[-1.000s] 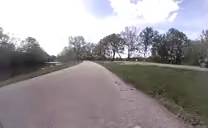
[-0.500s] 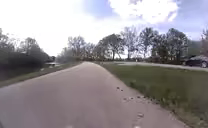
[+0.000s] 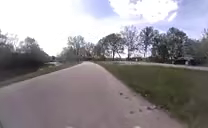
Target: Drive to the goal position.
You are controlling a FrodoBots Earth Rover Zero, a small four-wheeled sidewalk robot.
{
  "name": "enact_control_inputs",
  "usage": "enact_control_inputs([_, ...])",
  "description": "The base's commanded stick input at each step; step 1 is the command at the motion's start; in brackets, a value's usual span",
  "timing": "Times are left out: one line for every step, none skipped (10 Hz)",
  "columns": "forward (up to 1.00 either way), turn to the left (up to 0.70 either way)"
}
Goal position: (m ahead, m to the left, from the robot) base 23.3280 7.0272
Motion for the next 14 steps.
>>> enact_control_inputs([1.0, 0.0])
enact_control_inputs([1.0, 0.0])
enact_control_inputs([1.0, 0.0])
enact_control_inputs([1.0, 0.0])
enact_control_inputs([1.0, 0.0])
enact_control_inputs([1.0, 0.0])
enact_control_inputs([1.0, 0.0])
enact_control_inputs([1.0, 0.0])
enact_control_inputs([1.0, 0.0])
enact_control_inputs([1.0, 0.0])
enact_control_inputs([1.0, 0.0])
enact_control_inputs([1.0, 0.0])
enact_control_inputs([1.0, 0.0])
enact_control_inputs([1.0, 0.0])
